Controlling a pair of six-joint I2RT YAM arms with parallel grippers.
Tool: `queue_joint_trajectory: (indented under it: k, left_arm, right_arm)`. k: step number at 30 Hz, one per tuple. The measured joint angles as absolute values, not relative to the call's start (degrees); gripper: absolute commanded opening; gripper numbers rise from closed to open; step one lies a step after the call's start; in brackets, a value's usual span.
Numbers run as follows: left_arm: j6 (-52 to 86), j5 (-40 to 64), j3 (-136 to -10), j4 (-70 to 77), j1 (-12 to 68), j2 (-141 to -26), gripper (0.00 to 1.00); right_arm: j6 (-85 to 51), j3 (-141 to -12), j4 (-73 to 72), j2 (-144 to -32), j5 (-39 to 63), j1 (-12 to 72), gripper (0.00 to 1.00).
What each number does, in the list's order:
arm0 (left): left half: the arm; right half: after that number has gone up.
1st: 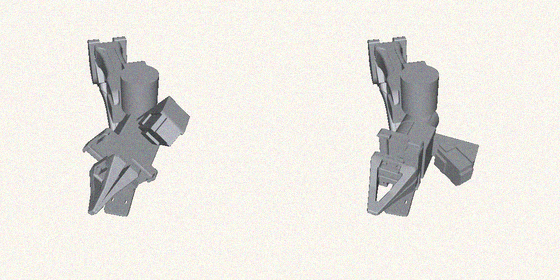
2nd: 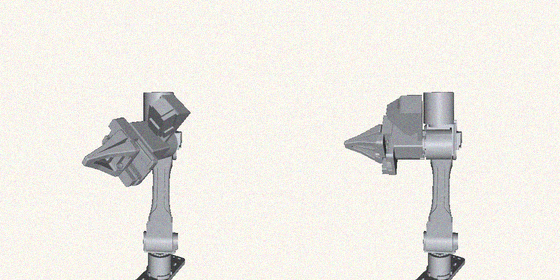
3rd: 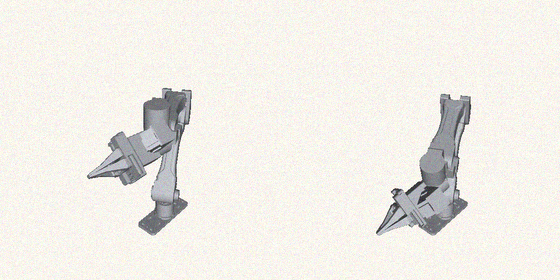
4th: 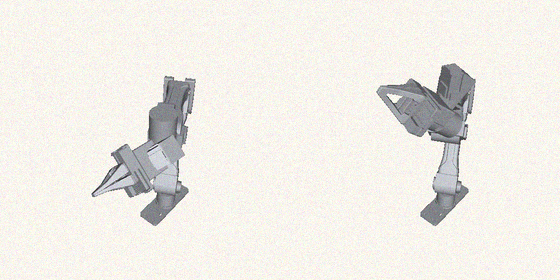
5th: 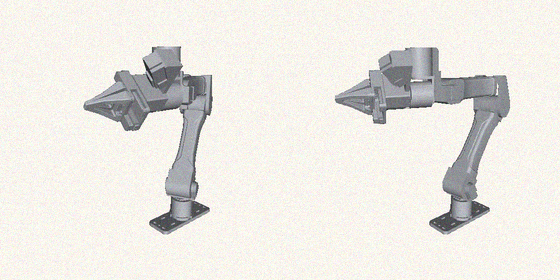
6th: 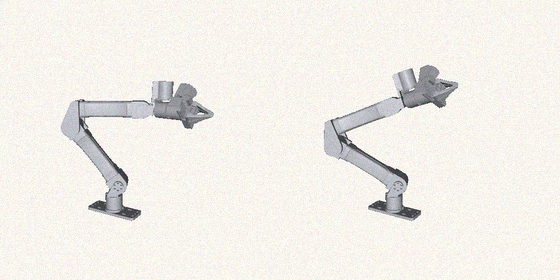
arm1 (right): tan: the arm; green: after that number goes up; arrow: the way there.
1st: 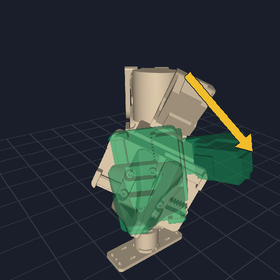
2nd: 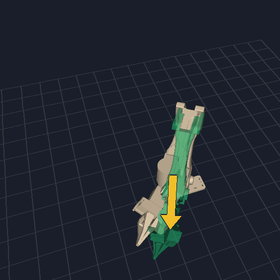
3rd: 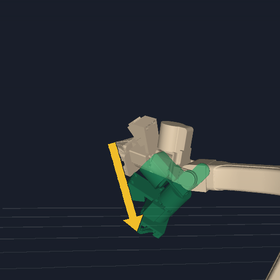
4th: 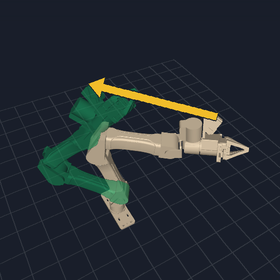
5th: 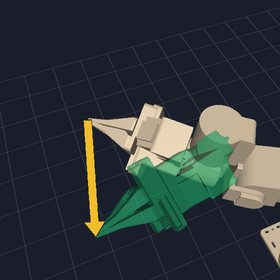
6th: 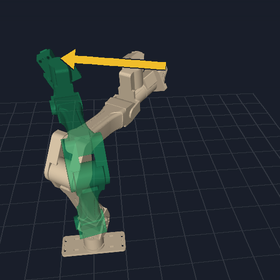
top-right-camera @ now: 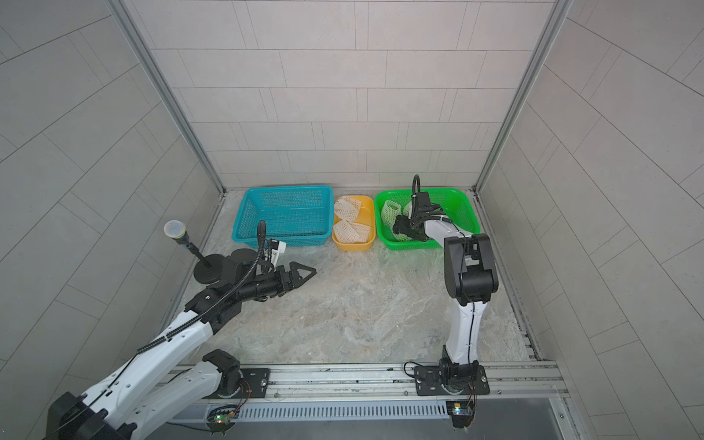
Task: Sleeve custard apples in foam nets
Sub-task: Place the custard apple in the basket.
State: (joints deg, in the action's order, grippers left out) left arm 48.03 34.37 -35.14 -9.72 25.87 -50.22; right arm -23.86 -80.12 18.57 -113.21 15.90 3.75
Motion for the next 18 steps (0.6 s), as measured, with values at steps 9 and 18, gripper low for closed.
queue_joint_trajectory:
  k: [9,18]
  left_arm:
    - [48.47,34.37,-35.09,-9.63,25.87,-50.43,0.9]
    - [48.62,34.35,-35.09,-9.41,25.87,-50.46,0.91]
  right_arm:
    - [-23.75,-80.86,21.43,-112.86,14.92,3.86,1.0]
    - [-23.75,-80.34,23.9,-106.0,13.56,3.86,1.0]
